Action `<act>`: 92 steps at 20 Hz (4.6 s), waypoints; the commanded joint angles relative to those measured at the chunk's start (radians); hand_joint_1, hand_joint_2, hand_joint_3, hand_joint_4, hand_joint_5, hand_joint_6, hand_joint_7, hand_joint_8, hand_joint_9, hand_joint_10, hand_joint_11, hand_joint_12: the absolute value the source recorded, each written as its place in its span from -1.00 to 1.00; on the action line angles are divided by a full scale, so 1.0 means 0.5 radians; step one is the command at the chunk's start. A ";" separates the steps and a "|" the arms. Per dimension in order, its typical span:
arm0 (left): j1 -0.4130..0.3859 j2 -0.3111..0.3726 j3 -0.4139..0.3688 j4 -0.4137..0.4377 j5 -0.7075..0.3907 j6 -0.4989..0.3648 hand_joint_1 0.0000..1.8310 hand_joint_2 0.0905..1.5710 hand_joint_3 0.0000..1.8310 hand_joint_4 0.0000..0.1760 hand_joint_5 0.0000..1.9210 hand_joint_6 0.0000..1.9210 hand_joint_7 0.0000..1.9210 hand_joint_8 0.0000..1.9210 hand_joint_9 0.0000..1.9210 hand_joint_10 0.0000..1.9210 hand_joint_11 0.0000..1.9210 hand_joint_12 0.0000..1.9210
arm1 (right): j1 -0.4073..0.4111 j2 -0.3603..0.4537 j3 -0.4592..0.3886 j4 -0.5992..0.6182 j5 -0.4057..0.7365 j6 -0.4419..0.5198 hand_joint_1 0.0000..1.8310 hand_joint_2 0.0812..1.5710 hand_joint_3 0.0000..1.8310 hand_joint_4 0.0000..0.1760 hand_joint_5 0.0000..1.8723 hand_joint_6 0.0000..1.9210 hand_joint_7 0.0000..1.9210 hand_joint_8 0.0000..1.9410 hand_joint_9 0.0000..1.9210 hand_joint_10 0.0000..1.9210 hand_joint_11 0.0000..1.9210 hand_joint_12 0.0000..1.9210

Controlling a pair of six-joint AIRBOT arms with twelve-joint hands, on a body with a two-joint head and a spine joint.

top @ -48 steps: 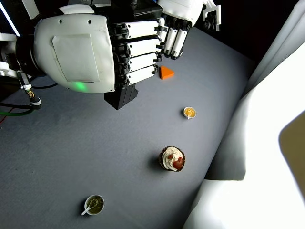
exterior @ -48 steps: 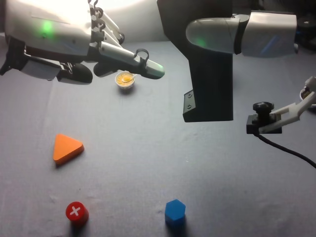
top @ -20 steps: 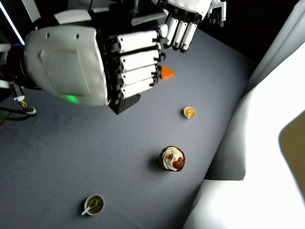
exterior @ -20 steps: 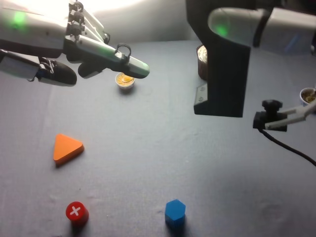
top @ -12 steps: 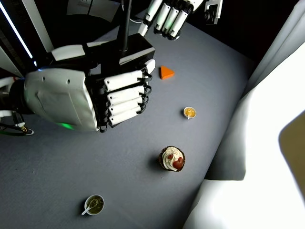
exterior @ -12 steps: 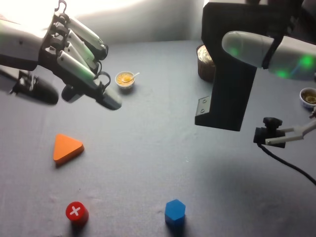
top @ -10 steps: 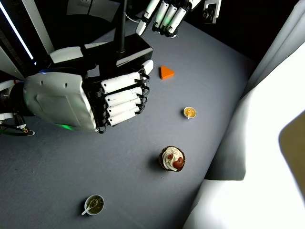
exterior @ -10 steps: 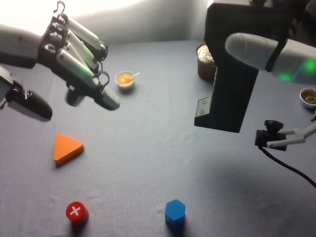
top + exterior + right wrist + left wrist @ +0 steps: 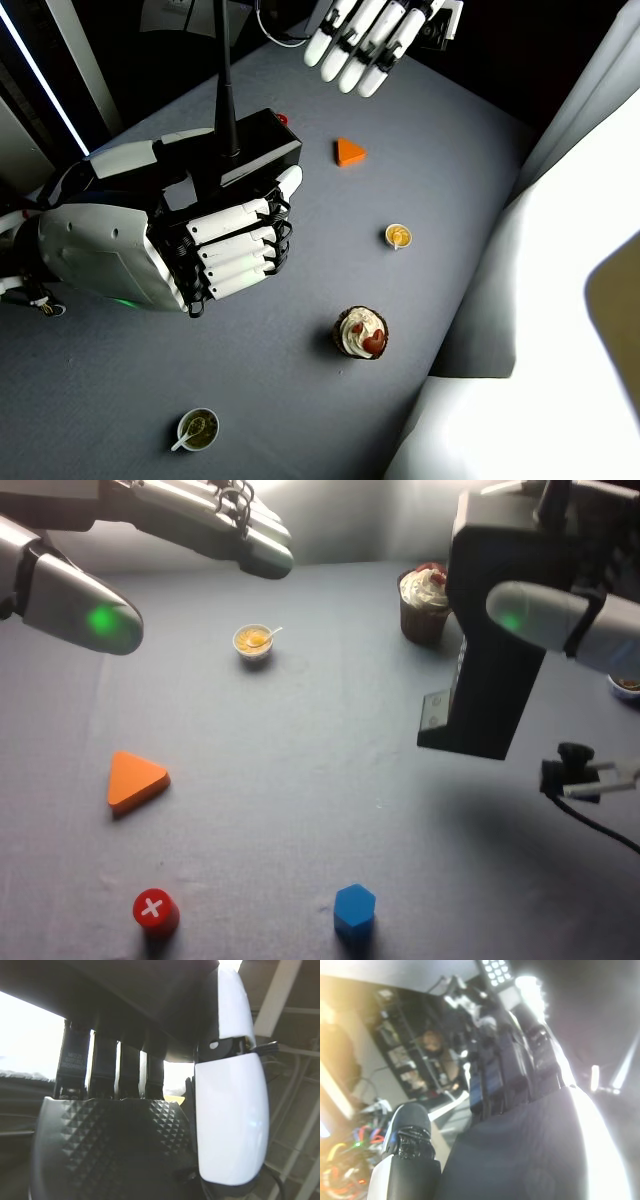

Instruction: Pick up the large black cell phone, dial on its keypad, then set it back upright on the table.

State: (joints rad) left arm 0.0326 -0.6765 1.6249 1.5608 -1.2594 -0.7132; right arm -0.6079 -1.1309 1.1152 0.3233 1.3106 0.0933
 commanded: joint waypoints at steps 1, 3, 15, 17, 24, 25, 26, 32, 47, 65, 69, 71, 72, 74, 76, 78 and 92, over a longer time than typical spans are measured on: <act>-0.040 0.010 -0.011 -0.232 0.004 -0.015 -1.00 0.48 -1.00 -0.93 -0.75 -1.00 -0.77 -0.99 -0.84 -1.00 -1.00 -0.52 | 0.008 0.007 0.012 -0.051 0.325 0.055 0.48 0.48 -1.00 -1.00 -0.07 0.02 -0.22 0.38 -0.14 0.50 -0.16 0.45; -0.029 0.003 -0.043 -0.276 0.074 -0.026 -1.00 0.48 -1.00 -0.92 -0.75 -1.00 -0.76 -0.99 -0.83 -1.00 -1.00 -0.52 | -0.010 -0.018 0.025 -0.048 0.361 0.058 0.49 0.46 -1.00 -1.00 -0.06 0.03 -0.19 0.32 -0.12 0.46 -0.16 0.44; 0.001 0.024 -0.170 -0.200 0.406 -0.201 -1.00 0.51 -1.00 -1.00 -0.79 -1.00 -0.72 -0.99 -0.76 -0.99 -1.00 -0.39 | -0.114 -0.100 0.154 -0.110 0.372 0.128 0.48 0.49 -1.00 -1.00 -0.07 0.01 -0.25 0.42 -0.18 0.55 -0.20 0.52; 0.016 0.030 -0.179 -0.206 0.403 -0.201 -1.00 0.51 -1.00 -1.00 -0.82 -1.00 -0.73 -1.00 -0.78 -1.00 -1.00 -0.43 | -0.113 -0.114 0.173 -0.116 0.357 0.128 0.48 0.47 -1.00 -1.00 -0.05 0.01 -0.22 0.39 -0.15 0.49 -0.19 0.45; 0.057 0.031 -0.179 -0.144 0.489 -0.285 -1.00 0.50 -1.00 -1.00 -0.79 -1.00 -0.69 -1.00 -0.76 -1.00 -1.00 -0.45 | -0.113 -0.185 0.255 -0.117 0.346 0.117 0.48 0.49 -1.00 -1.00 -0.09 0.07 -0.23 0.39 -0.14 0.50 -0.16 0.45; 0.057 0.028 -0.178 -0.144 0.505 -0.304 -1.00 0.50 -1.00 -1.00 -0.79 -1.00 -0.69 -1.00 -0.76 -1.00 -1.00 -0.45 | -0.113 -0.196 0.267 -0.117 0.349 0.117 0.48 0.49 -1.00 -1.00 -0.09 0.07 -0.23 0.39 -0.14 0.50 -0.16 0.45; 0.060 0.027 -0.178 -0.142 0.528 -0.335 -1.00 0.50 -1.00 -1.00 -0.79 -1.00 -0.70 -1.00 -0.76 -1.00 -1.00 -0.46 | -0.113 -0.213 0.284 -0.116 0.359 0.111 0.48 0.47 -1.00 -1.00 -0.05 0.06 -0.22 0.34 -0.11 0.45 -0.14 0.41; 0.060 0.026 -0.171 -0.116 0.632 -0.503 -1.00 0.50 -1.00 -1.00 -0.78 -1.00 -0.69 -1.00 -0.75 -1.00 -1.00 -0.46 | -0.126 -0.281 0.345 -0.114 0.389 0.107 0.48 0.46 -1.00 -1.00 -0.04 0.01 -0.21 0.36 -0.12 0.46 -0.13 0.43; 0.090 0.037 -0.188 -0.169 0.711 -0.670 -1.00 0.51 -1.00 -1.00 -0.77 -1.00 -0.69 -1.00 -0.75 -1.00 -1.00 -0.46 | -0.177 -0.269 0.337 -0.204 0.413 0.107 0.61 0.43 -1.00 -1.00 -0.09 0.01 -0.19 0.28 -0.11 0.28 -0.09 0.60; 0.092 0.064 -0.180 0.040 0.813 -0.995 -1.00 0.51 -1.00 -1.00 -0.77 -1.00 -0.69 -1.00 -0.74 -1.00 -1.00 -0.35 | -0.192 -0.270 0.338 -0.198 0.446 0.106 0.04 0.32 -1.00 -1.00 -0.41 -1.00 -0.39 -1.00 -0.38 -0.98 -0.75 0.10; 0.099 0.063 -0.154 0.043 0.809 -0.984 -1.00 0.50 -1.00 -1.00 -0.75 -0.99 -0.67 -0.99 -0.74 -1.00 -1.00 -0.38 | -0.192 -0.268 0.342 -0.198 0.446 0.105 -0.16 0.26 -1.00 -0.46 -0.67 -1.00 -0.66 -1.00 -0.74 -1.00 -1.00 -0.27; 0.098 0.062 -0.158 0.041 0.808 -0.987 -1.00 0.50 -1.00 -1.00 -0.77 -0.99 -0.68 -0.99 -0.74 -1.00 -1.00 -0.40 | -0.192 -0.267 0.342 -0.198 0.446 0.105 -0.32 0.20 -1.00 0.37 -0.92 -1.00 -0.89 -1.00 -0.93 -1.00 -1.00 -0.69; 0.098 0.062 -0.158 0.038 0.807 -0.988 -1.00 0.50 -1.00 -1.00 -0.75 -0.99 -0.67 -0.99 -0.73 -0.99 -1.00 -0.37 | -0.196 -0.267 0.341 -0.198 0.448 0.102 -0.43 0.16 -1.00 0.70 -0.98 -1.00 -0.98 -1.00 -0.99 -1.00 -1.00 -0.92; 0.098 0.062 -0.163 0.037 0.807 -0.989 -1.00 0.51 -1.00 -1.00 -0.76 -1.00 -0.69 -1.00 -0.74 -1.00 -1.00 -0.37 | -0.206 -0.267 0.340 -0.198 0.454 0.089 -0.44 0.02 -1.00 0.88 -1.00 -1.00 -1.00 -1.00 -1.00 -1.00 -1.00 -1.00; 0.098 0.062 -0.175 0.034 0.807 -0.991 -1.00 0.50 -1.00 -1.00 -0.75 -1.00 -0.68 -1.00 -0.73 -1.00 -1.00 -0.33 | -0.212 -0.267 0.339 -0.198 0.458 0.086 -0.62 0.01 -1.00 0.91 -1.00 -1.00 -1.00 -1.00 -1.00 -1.00 -1.00 -1.00; 0.098 0.062 -0.192 0.033 0.807 -0.991 -1.00 0.50 -1.00 -1.00 -0.74 -1.00 -0.66 -0.99 -0.73 -1.00 -1.00 -0.34 | -0.219 -0.266 0.337 -0.198 0.469 0.079 -0.64 0.01 -1.00 0.91 -1.00 -1.00 -1.00 -1.00 -1.00 -1.00 -1.00 -1.00; 0.106 0.066 -0.273 0.052 0.814 -0.988 -1.00 0.50 -1.00 -1.00 -0.79 -1.00 -0.73 -1.00 -0.77 -1.00 -1.00 -0.40 | -0.533 -0.096 0.242 -0.153 0.717 -0.048 -0.68 0.08 -0.99 0.66 -1.00 -1.00 -1.00 -1.00 -1.00 -1.00 -0.96 -0.98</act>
State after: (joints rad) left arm 0.1051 -0.6559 1.4872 1.6688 -0.8444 -1.2018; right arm -0.8825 -1.1873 1.2331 0.2489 1.5379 0.0650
